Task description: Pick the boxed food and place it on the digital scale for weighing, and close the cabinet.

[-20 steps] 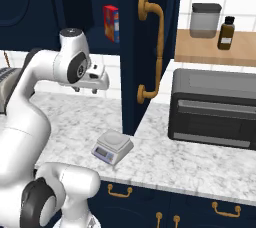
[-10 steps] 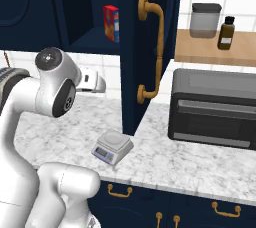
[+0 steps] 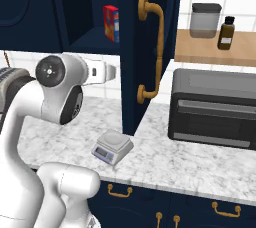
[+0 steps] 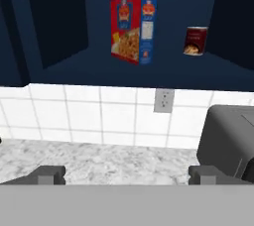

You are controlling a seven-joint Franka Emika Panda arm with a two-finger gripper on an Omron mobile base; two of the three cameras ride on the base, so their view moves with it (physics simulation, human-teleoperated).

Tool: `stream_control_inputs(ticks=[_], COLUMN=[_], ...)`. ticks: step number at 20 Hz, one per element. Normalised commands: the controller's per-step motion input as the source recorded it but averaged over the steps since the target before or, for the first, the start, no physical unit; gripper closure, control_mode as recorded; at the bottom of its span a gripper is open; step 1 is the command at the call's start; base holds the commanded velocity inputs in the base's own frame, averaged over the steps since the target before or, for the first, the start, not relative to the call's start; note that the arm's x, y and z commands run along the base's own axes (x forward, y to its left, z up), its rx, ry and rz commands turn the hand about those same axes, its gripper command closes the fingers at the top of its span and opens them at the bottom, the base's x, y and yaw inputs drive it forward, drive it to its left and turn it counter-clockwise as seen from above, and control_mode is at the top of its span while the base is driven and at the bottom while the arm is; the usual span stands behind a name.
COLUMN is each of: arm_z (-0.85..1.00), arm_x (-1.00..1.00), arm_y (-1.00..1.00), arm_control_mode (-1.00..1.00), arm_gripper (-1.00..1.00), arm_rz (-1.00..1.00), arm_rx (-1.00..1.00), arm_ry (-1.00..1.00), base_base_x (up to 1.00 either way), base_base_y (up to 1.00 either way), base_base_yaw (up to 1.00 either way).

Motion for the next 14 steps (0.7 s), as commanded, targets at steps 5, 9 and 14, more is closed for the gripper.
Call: stream_control_inputs(ticks=[5,9,14], arm_z=[0.98,0.62,0.0], arm_x=[0.04,0.13,0.08], arm_y=[-0.28,-0.07,0.17], arm_control_mode=[-1.0,-1.0,-1.0], arm_gripper=[-1.0,-1.0,-1.0], arm_rz=[0.02,0.08,0.01], arm_rx=[0.04,0.01,0.0], arm_ry=[0.0,0.01,0.0], base_base_x=[0.0,0.0,0.0], base_base_y=[0.0,0.0,0.0], base_base_yaw=[0.0,0.0,0.0])
